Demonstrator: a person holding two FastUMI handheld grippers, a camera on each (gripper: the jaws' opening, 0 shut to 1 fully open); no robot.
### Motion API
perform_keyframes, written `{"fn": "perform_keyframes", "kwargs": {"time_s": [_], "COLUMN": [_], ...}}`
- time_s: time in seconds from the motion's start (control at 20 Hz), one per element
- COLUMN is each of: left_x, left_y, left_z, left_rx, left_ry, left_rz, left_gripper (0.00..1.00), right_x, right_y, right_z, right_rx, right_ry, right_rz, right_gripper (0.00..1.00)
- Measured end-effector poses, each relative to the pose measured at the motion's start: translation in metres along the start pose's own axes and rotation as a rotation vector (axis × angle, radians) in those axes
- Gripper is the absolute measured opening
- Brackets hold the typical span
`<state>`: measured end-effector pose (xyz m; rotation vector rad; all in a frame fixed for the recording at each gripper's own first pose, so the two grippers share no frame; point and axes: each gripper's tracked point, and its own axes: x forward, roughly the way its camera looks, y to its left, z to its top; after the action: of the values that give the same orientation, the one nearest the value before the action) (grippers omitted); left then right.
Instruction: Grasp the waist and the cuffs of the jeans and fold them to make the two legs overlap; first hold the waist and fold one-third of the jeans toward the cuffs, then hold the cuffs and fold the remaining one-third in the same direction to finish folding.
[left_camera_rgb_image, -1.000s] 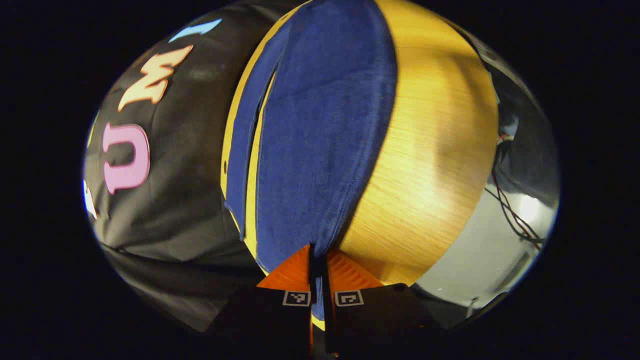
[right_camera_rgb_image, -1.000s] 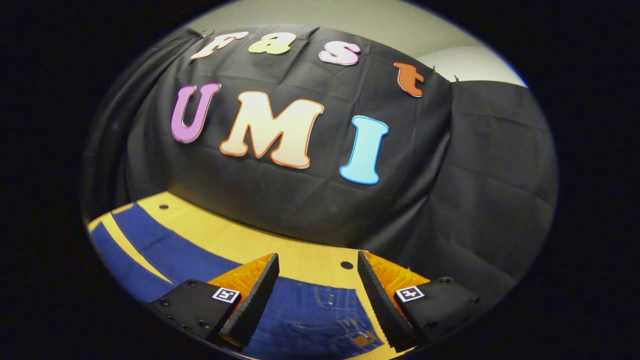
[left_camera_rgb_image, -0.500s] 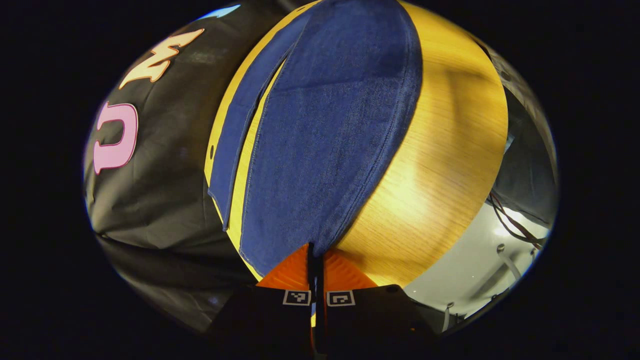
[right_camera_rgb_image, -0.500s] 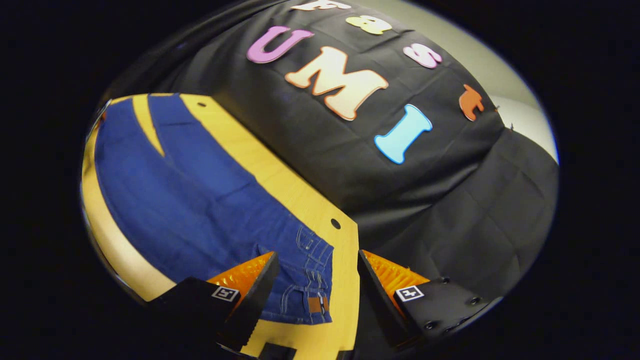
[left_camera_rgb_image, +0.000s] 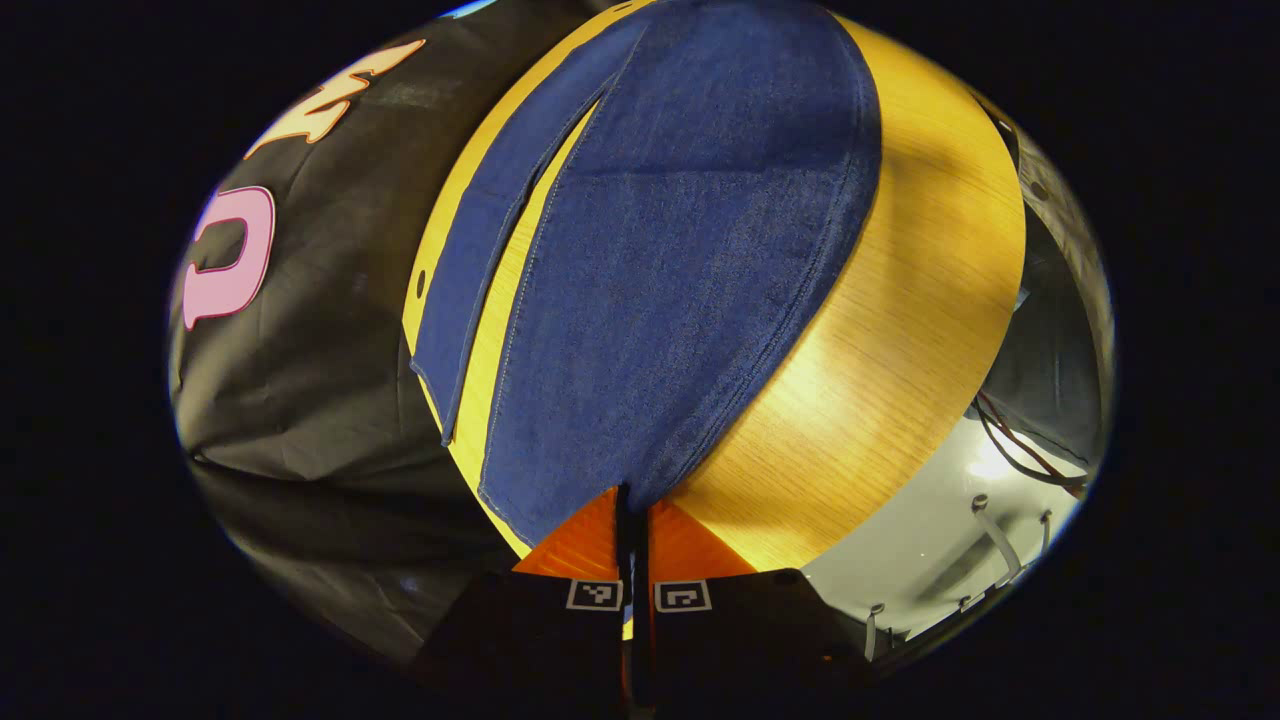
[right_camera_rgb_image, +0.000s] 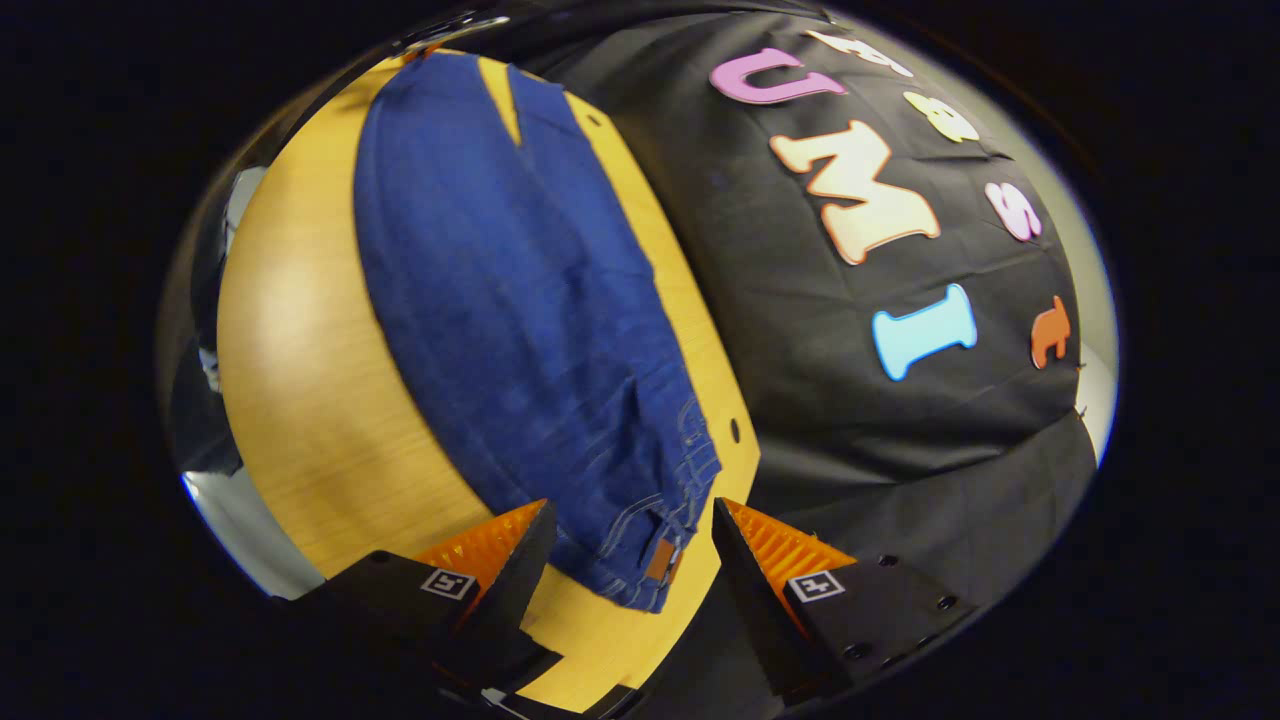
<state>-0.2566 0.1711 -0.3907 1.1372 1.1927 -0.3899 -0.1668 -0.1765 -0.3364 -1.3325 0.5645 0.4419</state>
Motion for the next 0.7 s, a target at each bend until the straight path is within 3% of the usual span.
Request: {"fn": "perform_keyframes", "kwargs": {"time_s": [0.05, 0.2, 0.3, 0.35, 0.45, 0.5, 0.55, 0.6, 0.7], "left_x": [-0.002, -0.006, -0.009, -0.011, -0.012, -0.013, -0.014, -0.015, -0.014], "left_y": [0.0, 0.002, 0.005, 0.005, 0.009, 0.012, 0.014, 0.015, 0.018], "left_z": [0.0, -0.001, -0.003, -0.002, 0.002, 0.002, 0.004, 0.004, 0.005], "left_rx": [0.002, 0.003, -0.001, -0.013, -0.037, -0.041, -0.044, -0.049, -0.071], "left_ry": [0.001, 0.016, 0.025, 0.029, 0.033, 0.034, 0.033, 0.035, 0.04], "left_rz": [0.001, -0.003, 0.001, -0.003, 0.005, 0.012, 0.016, 0.016, 0.014], "left_gripper": [0.0, 0.0, 0.0, 0.0, 0.0, 0.0, 0.0, 0.0, 0.0], "right_x": [0.001, 0.005, 0.006, 0.013, 0.031, 0.041, 0.048, 0.049, 0.055], "right_y": [0.01, 0.034, 0.037, 0.037, 0.03, 0.032, 0.036, 0.044, 0.046], "right_z": [-0.006, -0.022, -0.023, -0.022, -0.021, -0.025, -0.026, -0.027, -0.029], "right_rx": [-0.041, -0.164, -0.261, -0.294, -0.3, -0.28, -0.258, -0.25, -0.283], "right_ry": [0.007, 0.016, 0.007, -0.002, -0.008, -0.006, 0.002, 0.012, 0.018], "right_rz": [0.024, 0.094, 0.096, 0.087, 0.065, 0.072, 0.095, 0.13, 0.119], "right_gripper": [1.0, 0.97, 1.0, 0.89, 0.8, 0.81, 0.72, 0.55, 0.2]}}
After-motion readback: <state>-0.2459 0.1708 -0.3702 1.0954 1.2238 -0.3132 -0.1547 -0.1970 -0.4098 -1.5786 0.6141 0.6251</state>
